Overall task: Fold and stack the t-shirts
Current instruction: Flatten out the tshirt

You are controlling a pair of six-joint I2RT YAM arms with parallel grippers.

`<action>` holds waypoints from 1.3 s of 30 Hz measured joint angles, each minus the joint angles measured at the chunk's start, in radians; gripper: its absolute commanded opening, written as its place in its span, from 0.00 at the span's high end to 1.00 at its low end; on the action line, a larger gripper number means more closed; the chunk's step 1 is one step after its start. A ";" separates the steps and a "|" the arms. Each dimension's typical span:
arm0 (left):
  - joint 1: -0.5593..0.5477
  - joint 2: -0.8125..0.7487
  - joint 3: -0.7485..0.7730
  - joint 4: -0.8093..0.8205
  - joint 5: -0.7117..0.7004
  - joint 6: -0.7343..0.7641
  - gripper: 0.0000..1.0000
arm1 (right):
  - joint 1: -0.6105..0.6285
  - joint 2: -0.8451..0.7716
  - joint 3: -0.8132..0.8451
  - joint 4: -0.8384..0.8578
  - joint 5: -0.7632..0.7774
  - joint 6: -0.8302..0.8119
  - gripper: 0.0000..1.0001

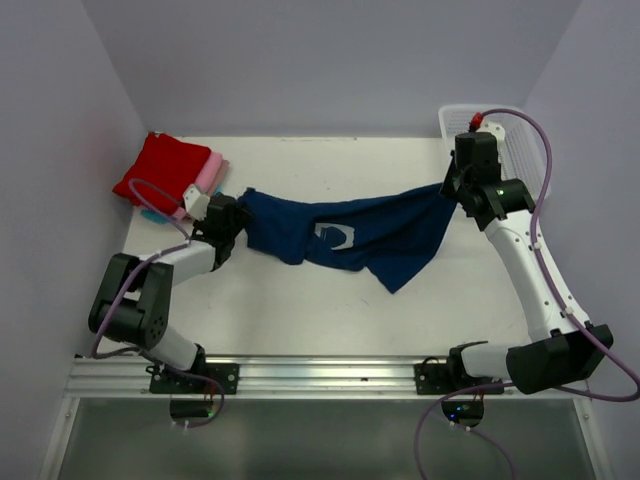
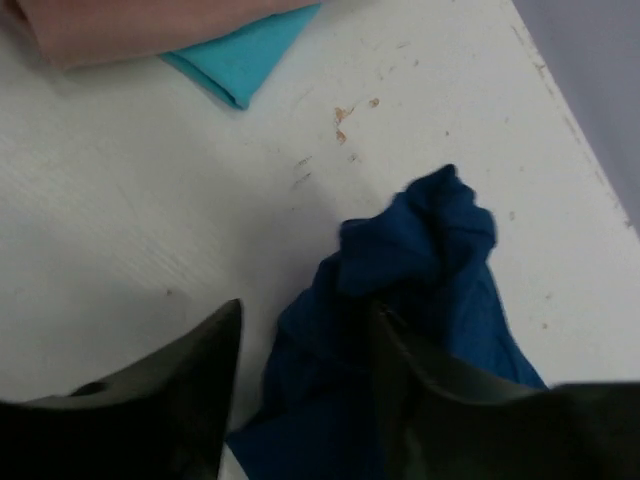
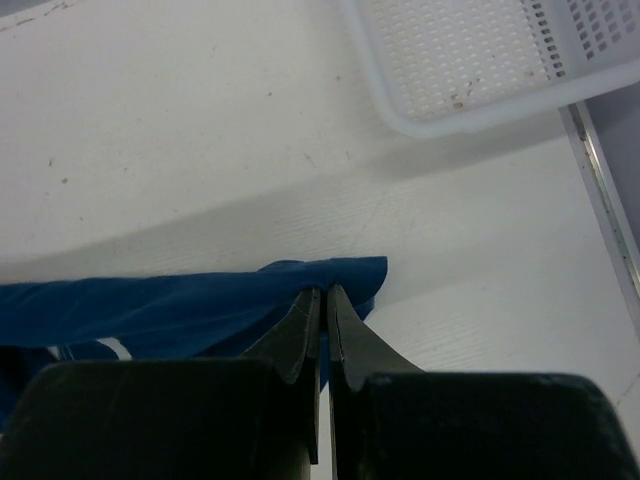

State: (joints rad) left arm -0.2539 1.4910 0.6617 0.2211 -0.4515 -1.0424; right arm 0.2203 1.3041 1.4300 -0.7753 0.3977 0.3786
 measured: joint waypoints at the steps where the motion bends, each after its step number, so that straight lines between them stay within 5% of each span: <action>1: 0.015 0.045 0.024 0.017 0.017 0.014 0.21 | 0.002 0.000 0.000 0.001 0.000 -0.002 1.00; 6: 0.056 0.127 0.077 0.059 0.083 0.108 0.03 | 0.010 0.000 -0.001 0.006 0.000 -0.008 1.00; 9: 0.056 0.084 0.074 0.072 0.108 0.173 0.03 | 0.014 0.000 -0.005 0.006 0.001 -0.013 1.00; 11: 0.055 0.009 0.047 0.093 0.137 0.225 0.08 | 0.015 0.000 -0.008 0.007 0.001 -0.014 1.00; 15: 0.055 -0.105 0.013 0.117 0.229 0.319 0.51 | 0.015 0.000 -0.009 0.007 0.001 -0.015 1.00; 18: 0.055 -0.086 0.015 0.118 0.338 0.392 0.60 | 0.015 0.000 -0.009 0.007 0.000 -0.016 1.00; 25: 0.054 0.067 0.017 0.058 0.546 0.523 0.59 | 0.015 0.000 -0.011 0.008 0.000 -0.016 1.00; 39: 0.054 0.230 0.092 0.055 0.700 0.671 0.58 | 0.015 0.000 -0.013 0.008 -0.001 -0.017 1.00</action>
State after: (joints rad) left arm -0.1997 1.7210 0.7532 0.2764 0.2489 -0.3710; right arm 0.2356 1.3045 1.4170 -0.7670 0.3969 0.3618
